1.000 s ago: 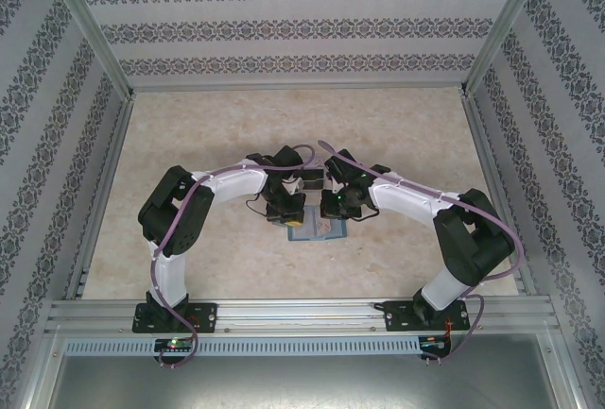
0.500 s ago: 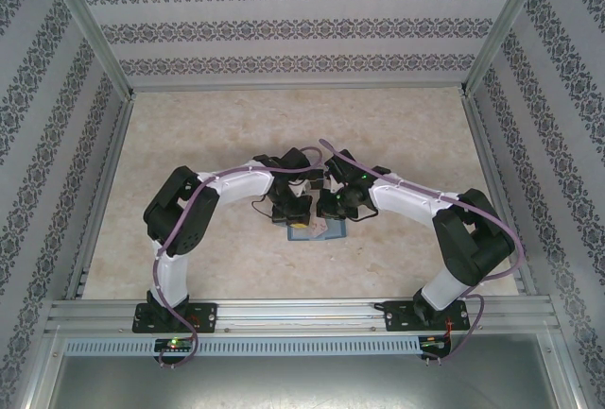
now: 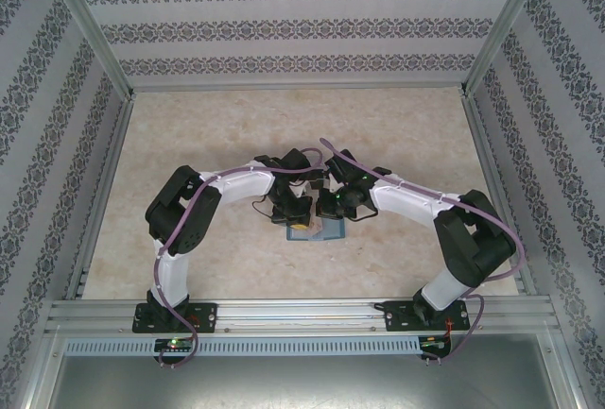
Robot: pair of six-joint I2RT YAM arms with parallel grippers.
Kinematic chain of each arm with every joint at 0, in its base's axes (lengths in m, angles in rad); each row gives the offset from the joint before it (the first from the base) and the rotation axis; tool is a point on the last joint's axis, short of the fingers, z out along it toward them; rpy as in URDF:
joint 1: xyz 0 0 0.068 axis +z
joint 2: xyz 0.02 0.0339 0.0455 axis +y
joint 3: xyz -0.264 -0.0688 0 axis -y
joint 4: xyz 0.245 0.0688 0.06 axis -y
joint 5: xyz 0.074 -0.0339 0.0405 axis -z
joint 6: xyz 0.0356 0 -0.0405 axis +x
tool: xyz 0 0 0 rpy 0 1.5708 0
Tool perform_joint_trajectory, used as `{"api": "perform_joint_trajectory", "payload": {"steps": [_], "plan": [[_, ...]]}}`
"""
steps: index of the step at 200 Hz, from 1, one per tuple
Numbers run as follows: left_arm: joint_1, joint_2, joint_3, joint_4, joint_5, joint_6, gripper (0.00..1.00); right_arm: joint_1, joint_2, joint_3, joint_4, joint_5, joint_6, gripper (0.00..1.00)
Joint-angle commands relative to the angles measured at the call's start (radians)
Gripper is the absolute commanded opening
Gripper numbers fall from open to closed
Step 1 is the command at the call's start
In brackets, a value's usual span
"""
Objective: Take the credit cards out of the card holder
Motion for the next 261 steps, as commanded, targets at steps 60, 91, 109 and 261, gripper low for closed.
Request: {"api": "perform_joint_trajectory", "payload": {"steps": [60,91,109,261], "plan": [[-0.011,-0.044,-0.019,-0.027,-0.027,0.003,0.00,-0.021,-0.111,0.029,-0.115,0.099,-0.074,0.02],[-0.010,-0.059,-0.012,-0.025,-0.031,0.006,0.00,-0.047,-0.142,0.045,-0.137,0.101,-0.115,0.00],[-0.010,-0.066,-0.003,-0.032,-0.040,0.014,0.00,-0.065,-0.145,0.063,-0.156,0.094,-0.154,0.00],[0.040,-0.369,-0.081,-0.071,-0.354,0.159,0.00,-0.141,0.001,0.416,-0.334,-0.072,-0.954,0.00]]}}
